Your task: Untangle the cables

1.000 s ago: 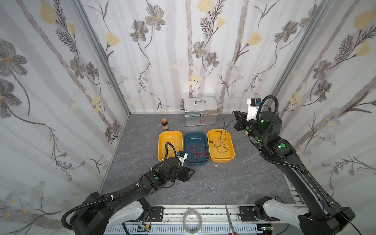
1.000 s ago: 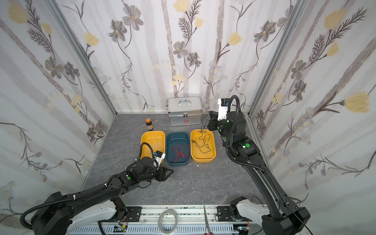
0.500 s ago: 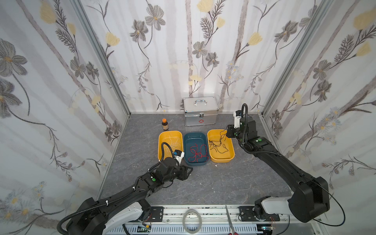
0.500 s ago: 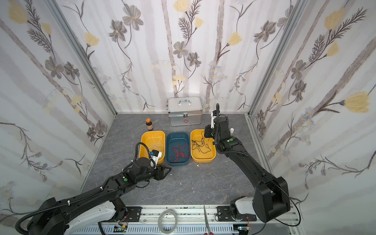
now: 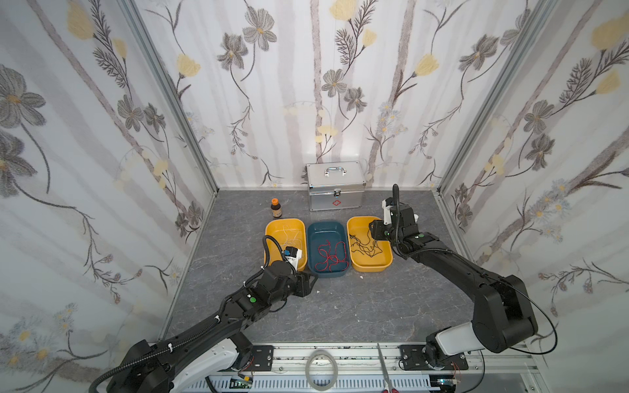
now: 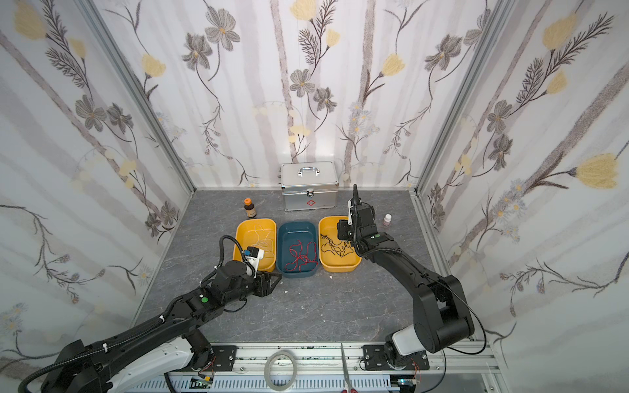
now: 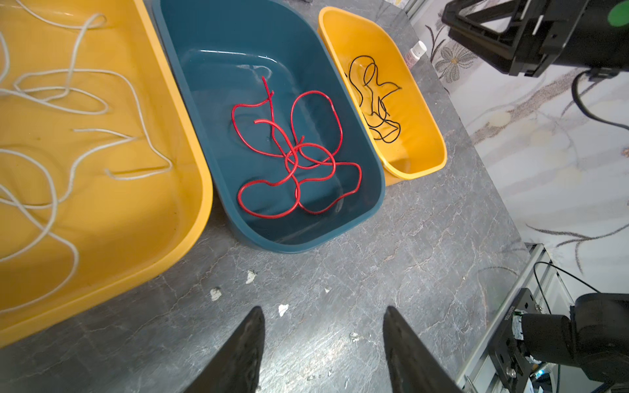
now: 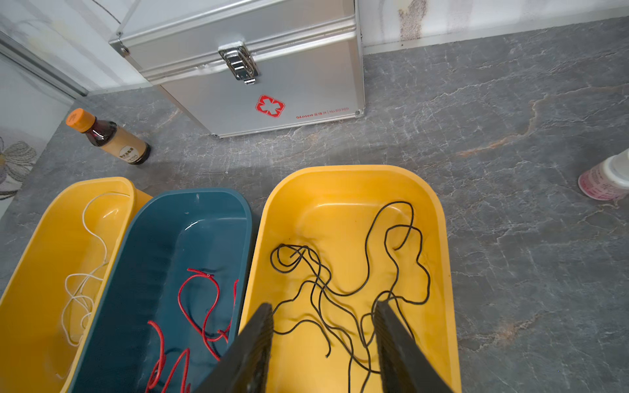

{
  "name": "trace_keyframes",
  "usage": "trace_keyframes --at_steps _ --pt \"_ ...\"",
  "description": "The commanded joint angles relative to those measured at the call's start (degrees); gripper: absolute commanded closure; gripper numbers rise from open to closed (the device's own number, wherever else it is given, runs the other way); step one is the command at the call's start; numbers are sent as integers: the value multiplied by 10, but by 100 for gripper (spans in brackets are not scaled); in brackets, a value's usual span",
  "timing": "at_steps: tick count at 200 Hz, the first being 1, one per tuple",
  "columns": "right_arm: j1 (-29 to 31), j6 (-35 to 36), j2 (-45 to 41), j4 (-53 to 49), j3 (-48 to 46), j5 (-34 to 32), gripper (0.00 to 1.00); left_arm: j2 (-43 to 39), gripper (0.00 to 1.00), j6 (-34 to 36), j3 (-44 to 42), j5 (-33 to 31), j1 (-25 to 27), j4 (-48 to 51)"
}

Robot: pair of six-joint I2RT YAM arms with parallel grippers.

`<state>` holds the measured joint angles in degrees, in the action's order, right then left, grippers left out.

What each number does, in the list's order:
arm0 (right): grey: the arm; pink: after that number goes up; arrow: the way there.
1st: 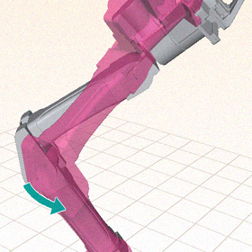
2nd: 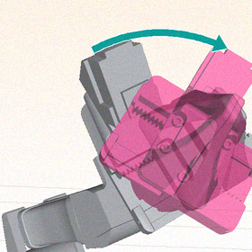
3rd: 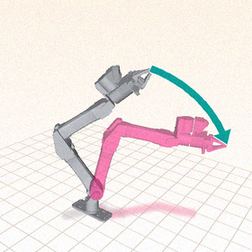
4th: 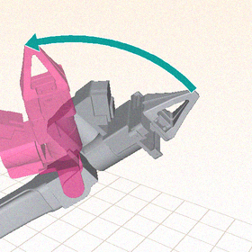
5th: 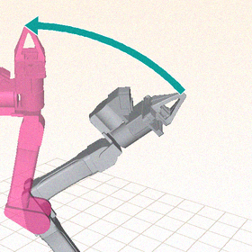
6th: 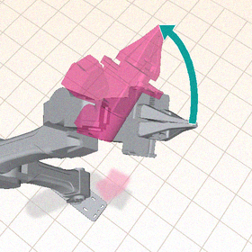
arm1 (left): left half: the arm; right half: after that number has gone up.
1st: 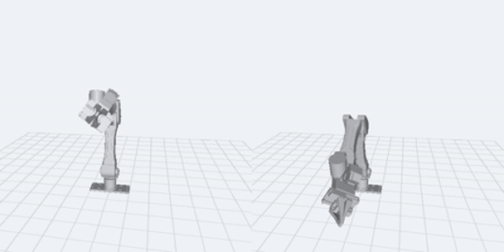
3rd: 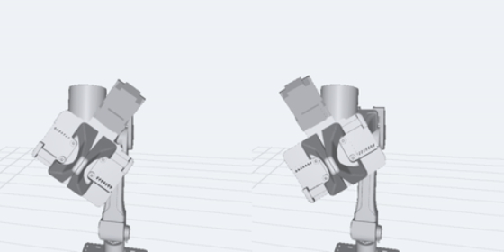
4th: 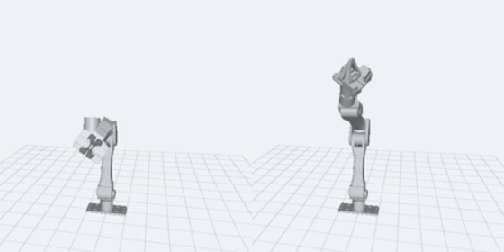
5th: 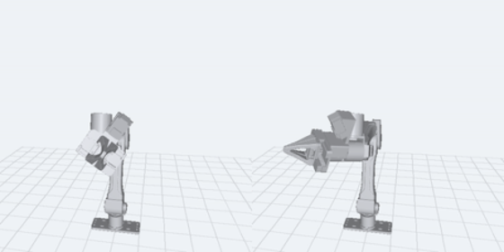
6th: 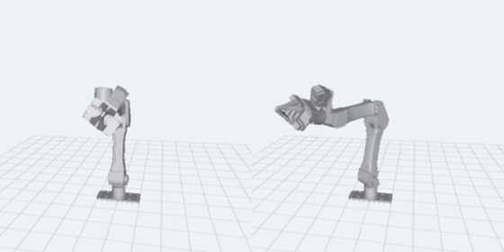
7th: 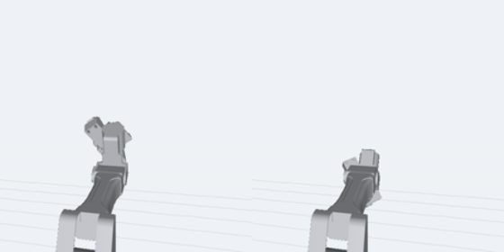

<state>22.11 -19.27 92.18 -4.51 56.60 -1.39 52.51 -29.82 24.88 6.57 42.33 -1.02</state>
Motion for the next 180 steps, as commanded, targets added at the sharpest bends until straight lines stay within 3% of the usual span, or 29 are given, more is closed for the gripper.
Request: trace_keyframes --at_steps 1,39,82,98,123,159,180 --pt "-7 -4 -33 20 -6 -3 47 -1 42 -7 13 -23 -10 12" --pt "-34 3 -99 40 -39 -22 35 2 40 1 46 -47 -57 43" --pt "-89 4 -186 104 -104 -72 22 40 33 23 85 -72 -152 59" --pt "-107 5 -217 139 -133 -129 17 56 26 27 98 -129 -180 57" --pt "-133 7 -252 195 -201 -217 0 81 10 59 111 -244 -209 39" --pt "-186 9 -286 268 -290 -279 0 128 6 75 104 -355 -259 -12" --pt "-210 11 -298 356 -356 -278 0 136 4 150 70 -392 -260 -98"
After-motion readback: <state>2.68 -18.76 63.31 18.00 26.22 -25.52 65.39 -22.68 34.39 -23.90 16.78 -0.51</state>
